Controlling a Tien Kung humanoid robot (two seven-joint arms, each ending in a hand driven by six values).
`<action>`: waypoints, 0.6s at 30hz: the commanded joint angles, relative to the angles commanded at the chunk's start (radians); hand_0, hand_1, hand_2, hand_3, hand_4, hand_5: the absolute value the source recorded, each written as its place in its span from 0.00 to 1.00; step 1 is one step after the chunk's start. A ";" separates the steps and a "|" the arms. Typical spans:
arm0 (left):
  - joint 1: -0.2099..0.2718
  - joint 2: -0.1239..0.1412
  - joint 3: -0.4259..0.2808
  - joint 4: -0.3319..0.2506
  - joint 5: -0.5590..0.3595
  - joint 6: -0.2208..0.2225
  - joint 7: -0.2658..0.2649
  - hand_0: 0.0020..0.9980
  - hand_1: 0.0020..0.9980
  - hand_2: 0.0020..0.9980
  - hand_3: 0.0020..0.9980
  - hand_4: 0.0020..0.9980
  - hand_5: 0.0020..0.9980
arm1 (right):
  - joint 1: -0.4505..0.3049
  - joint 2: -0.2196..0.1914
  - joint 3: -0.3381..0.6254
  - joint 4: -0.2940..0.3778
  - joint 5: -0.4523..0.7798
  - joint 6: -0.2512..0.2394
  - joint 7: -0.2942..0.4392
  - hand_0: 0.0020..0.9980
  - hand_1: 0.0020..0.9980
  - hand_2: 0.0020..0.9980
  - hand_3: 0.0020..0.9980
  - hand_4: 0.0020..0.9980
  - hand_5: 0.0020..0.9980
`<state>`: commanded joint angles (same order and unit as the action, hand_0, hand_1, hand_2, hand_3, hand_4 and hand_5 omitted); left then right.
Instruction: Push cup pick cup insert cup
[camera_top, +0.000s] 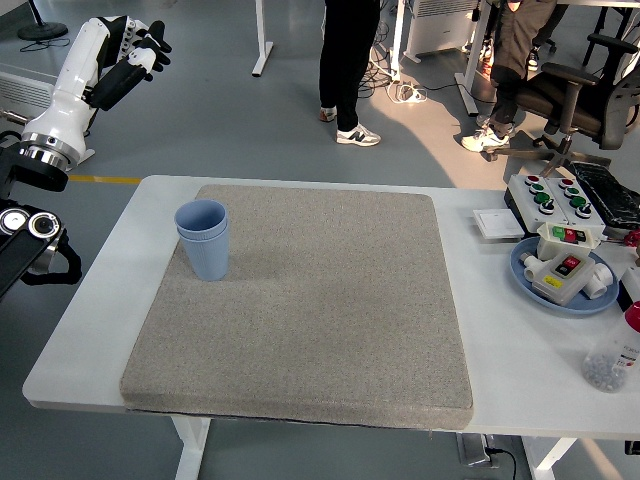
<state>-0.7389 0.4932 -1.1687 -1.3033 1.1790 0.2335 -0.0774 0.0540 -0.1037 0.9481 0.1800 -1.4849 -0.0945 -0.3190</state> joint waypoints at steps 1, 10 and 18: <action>0.033 -0.007 -0.024 -0.019 -0.013 0.001 0.001 0.23 0.40 0.41 0.39 0.53 0.86 | 0.000 0.001 0.004 0.000 -0.002 -0.002 0.000 0.53 0.55 0.50 0.56 0.13 0.97; 0.395 -0.174 -0.260 -0.163 -0.260 0.046 -0.037 0.22 0.40 0.42 0.40 0.51 0.90 | 0.001 -0.005 0.055 0.000 -0.058 -0.009 0.006 0.53 0.55 0.50 0.56 0.13 0.98; 0.710 -0.275 -0.269 -0.165 -0.454 0.084 -0.115 0.22 0.40 0.43 0.41 0.51 0.90 | -0.003 -0.009 0.059 0.000 -0.056 -0.010 0.005 0.53 0.55 0.50 0.56 0.13 0.98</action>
<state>-0.0286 0.2181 -1.4374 -1.4681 0.7252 0.3175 -0.1928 0.0507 -0.1124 1.0068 0.1800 -1.5413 -0.1048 -0.3139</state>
